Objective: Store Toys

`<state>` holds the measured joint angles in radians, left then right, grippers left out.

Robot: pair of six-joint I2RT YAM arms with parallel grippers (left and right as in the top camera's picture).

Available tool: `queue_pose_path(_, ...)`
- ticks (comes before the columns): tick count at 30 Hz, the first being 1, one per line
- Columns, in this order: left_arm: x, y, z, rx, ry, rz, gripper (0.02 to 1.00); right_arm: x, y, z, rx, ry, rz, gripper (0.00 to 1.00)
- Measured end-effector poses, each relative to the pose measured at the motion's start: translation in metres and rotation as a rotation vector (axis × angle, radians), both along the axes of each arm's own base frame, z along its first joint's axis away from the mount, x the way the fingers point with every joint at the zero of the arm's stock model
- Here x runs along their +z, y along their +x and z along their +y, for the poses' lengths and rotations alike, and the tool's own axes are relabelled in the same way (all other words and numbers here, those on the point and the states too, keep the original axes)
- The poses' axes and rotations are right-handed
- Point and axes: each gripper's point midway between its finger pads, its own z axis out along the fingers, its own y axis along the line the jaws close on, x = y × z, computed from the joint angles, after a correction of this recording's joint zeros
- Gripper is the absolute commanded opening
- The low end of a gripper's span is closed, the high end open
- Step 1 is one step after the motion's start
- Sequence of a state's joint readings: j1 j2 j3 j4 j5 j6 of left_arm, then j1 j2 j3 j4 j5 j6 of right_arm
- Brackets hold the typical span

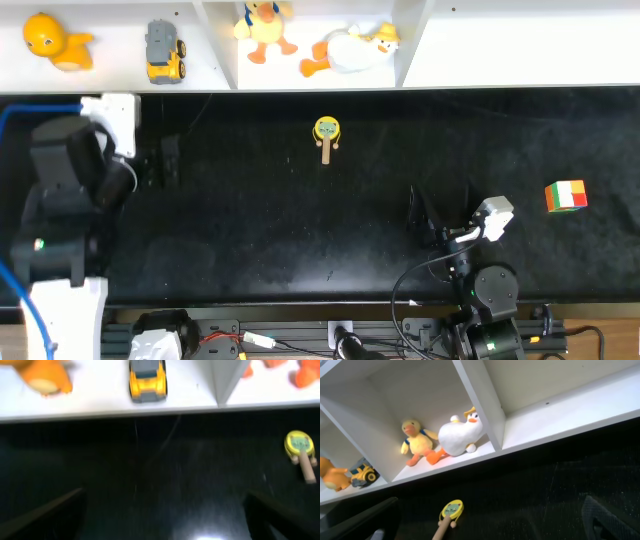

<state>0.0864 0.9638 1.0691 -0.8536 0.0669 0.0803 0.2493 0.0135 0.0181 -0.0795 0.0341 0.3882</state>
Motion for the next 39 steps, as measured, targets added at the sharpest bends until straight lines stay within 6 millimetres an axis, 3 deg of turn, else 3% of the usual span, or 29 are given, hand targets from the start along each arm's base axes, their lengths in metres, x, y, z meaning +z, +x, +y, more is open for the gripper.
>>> queue_pose_path(6, -0.011, -0.021, -0.002, 0.0, -0.007, 0.078, 0.998, 0.0, 0.0, 0.0, 0.0, 0.0, 0.0, 0.993)
queue_pose_path(20, -0.04, -0.025, -0.003, -0.002, -0.019, 0.219, 0.998, 0.0, 0.0, 0.0, 0.0, 0.0, 0.0, 0.993)
queue_pose_path(25, -0.016, -0.009, -0.001, 0.0, 0.001, -0.004, 0.998, 0.0, 0.0, 0.0, 0.0, 0.0, 0.0, 0.996)
queue_pose_path(29, -0.005, -0.021, 0.002, 0.046, 0.0, -0.223, 0.998, 0.0, 0.0, 0.0, 0.0, 0.0, 0.0, 0.996)
queue_pose_path(32, -0.014, -0.032, 0.004, 0.079, -0.013, -0.345, 0.996, 0.0, 0.0, 0.0, 0.0, 0.0, 0.0, 0.996)
queue_pose_path(39, -0.059, -0.052, 0.005, 0.119, -0.059, -0.494, 0.998, 0.0, 0.0, 0.0, 0.0, 0.0, 0.0, 0.996)
